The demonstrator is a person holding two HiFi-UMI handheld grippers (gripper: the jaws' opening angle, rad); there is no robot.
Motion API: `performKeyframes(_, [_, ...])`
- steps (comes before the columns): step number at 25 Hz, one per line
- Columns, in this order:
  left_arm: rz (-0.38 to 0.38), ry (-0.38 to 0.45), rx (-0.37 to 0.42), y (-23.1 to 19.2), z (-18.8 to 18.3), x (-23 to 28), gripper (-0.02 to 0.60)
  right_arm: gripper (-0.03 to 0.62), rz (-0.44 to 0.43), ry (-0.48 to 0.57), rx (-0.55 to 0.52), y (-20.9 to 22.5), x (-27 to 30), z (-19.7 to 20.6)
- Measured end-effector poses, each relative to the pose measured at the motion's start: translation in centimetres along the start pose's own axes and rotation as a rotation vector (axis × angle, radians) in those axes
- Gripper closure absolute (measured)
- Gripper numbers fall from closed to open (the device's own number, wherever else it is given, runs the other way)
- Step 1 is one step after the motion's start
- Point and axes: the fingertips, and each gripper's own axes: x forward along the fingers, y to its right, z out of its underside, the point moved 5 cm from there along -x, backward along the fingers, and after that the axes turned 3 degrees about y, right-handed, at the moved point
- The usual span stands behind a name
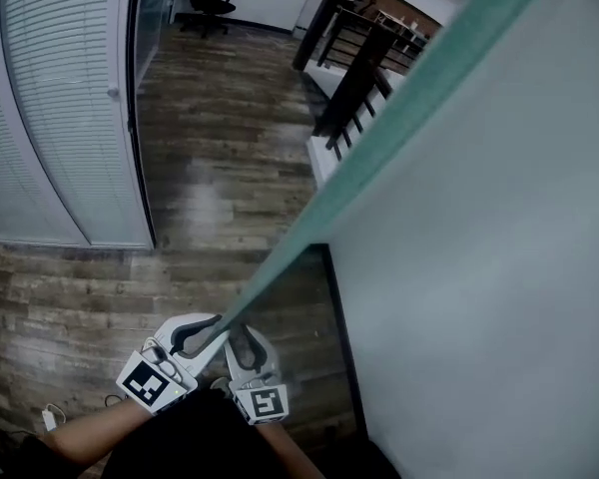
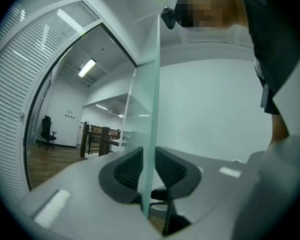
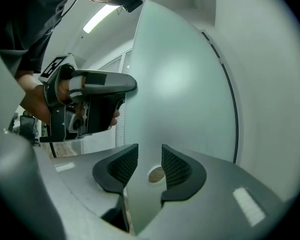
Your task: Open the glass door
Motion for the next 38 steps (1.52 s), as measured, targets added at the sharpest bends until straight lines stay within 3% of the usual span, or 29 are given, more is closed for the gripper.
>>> performKeyframes(3, [0.045, 0.027, -0.047, 0.1, -0.2, 0.1, 0.505, 0.457, 0.036, 0.013, -0.019, -0.7, -0.9, -1.0])
performKeyframes(9, [0.078, -0.068, -0.030, 1.1, 0.7, 0.3, 0.505, 0.462, 0.175, -0.026, 0.012, -1.5, -2.4, -1.3])
performKeyframes(15, [0.158, -0.042, -0.067, 2.9, 0.3, 1.0, 0.502, 0.462, 0.262, 0.009, 0.036, -1.6, -4.4, -1.5])
performKeyframes(18, [0.181, -0.059, -0.113, 3.8, 0.8, 1.2, 0.494, 0.462, 0.259, 0.010, 0.059, -2.1, -5.6, -1.9])
performKeyframes(25, [0.208, -0.057, -0.106, 5.7, 0.4, 2.0, 0.492, 0.462, 0.264, -0.062, 0.062, -0.9, -7.9, -2.5])
performKeyframes(32, [0.246, -0.109, -0.093, 7.9, 1.4, 2.9, 0.489, 0.466, 0.264, -0.007, 0.147, 0.6, -9.7, -2.7])
performKeyframes(38, [0.256, -0.111, -0.095, 9.5, 1.5, 4.1, 0.486, 0.462, 0.234, 0.047, 0.062, 1.0, -11.0, -3.8])
